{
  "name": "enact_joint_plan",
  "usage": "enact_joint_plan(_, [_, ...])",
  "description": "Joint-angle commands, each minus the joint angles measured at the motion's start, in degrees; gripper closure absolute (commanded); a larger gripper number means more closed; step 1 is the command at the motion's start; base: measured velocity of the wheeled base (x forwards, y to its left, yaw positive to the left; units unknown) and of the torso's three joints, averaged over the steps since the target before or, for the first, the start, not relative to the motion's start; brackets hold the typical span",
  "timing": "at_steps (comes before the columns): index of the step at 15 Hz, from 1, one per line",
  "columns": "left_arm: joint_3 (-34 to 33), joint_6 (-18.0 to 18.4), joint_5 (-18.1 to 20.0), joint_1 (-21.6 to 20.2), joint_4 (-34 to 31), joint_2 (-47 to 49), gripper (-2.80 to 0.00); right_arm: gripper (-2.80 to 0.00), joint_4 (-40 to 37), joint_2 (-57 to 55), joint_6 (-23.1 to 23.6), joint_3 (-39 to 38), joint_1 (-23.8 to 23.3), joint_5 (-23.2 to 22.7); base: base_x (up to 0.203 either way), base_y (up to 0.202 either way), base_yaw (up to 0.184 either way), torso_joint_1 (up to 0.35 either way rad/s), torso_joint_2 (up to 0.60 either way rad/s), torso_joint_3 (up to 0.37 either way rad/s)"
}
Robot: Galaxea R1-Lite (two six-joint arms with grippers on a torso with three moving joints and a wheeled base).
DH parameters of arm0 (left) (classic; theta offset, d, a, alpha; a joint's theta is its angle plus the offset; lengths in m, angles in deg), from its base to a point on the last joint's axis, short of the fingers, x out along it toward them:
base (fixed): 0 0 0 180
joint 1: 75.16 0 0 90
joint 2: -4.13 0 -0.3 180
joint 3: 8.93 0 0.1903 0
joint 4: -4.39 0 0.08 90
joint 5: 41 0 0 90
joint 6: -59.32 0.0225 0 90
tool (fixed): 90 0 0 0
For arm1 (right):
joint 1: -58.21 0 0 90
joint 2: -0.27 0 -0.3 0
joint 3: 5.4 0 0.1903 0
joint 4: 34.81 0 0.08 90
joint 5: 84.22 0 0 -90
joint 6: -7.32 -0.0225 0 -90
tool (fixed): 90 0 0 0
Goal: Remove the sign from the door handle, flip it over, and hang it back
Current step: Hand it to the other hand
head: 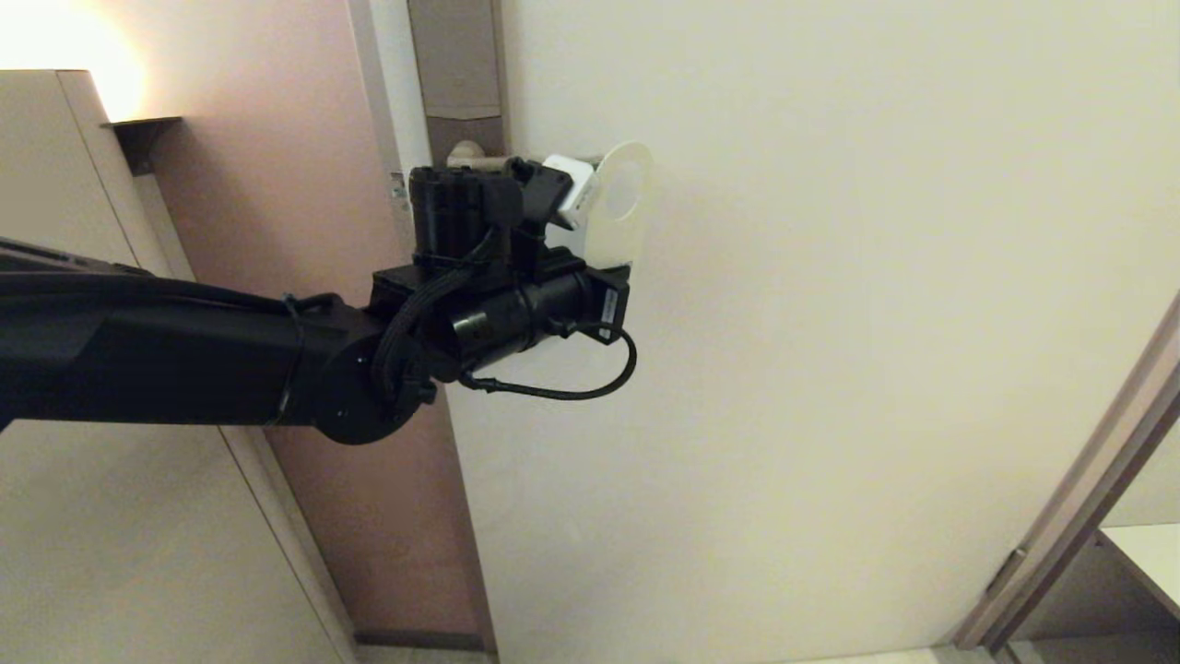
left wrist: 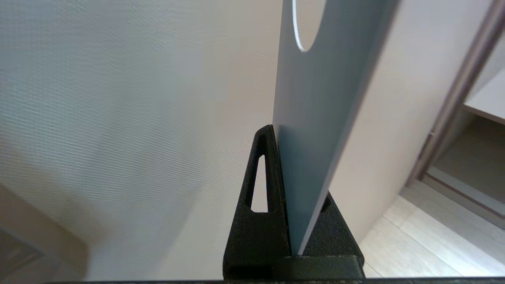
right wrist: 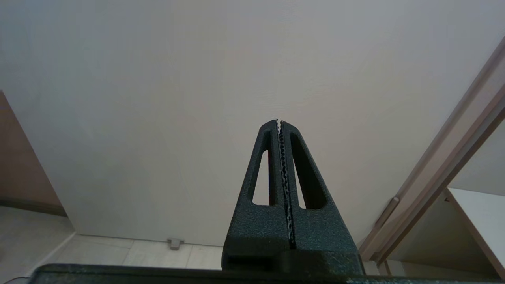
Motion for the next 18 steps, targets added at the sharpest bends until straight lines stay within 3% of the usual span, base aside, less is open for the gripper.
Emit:
enact_joint_plan(1, [-0.81, 0.05, 0.01, 0.88, 0.22, -0.80, 0.00, 0.00, -0.02, 0.00, 0.04, 0.00, 0.06, -0.03, 0.000, 0.000, 0.000, 0.000, 0.00, 0.000])
enact_joint_plan(7, [-3.80, 0.14, -0.08, 3.12, 0.51, -4.37, 0.00, 0.00, -0.02, 0.00, 0.04, 0.00, -0.03, -0.03, 0.000, 0.000, 0.000, 0.000, 0.00, 0.000])
enact_joint_plan(13, [-11.65, 0.27, -0.22, 5.29, 0.17, -13.38, 0.00, 0.00, -0.02, 0.00, 0.04, 0.00, 0.06, -0.03, 0.000, 0.000, 0.000, 0.000, 0.00, 0.000])
enact_joint_plan(15, [-13.43, 0.34, -1.91, 4.87, -0.36, -16.48, 0.00, 0.00, -0.02, 0.00, 0.04, 0.00, 0.04, -0.03, 0.000, 0.000, 0.000, 0.000, 0.00, 0.000])
enact_joint_plan(18, [-14.48, 1.27, -4.21, 0.97, -0.59, -19.80, 0.00, 0.00, -0.02, 0.00, 0.04, 0.00, 0.00, -0.03, 0.000, 0.000, 0.000, 0.000, 0.00, 0.000])
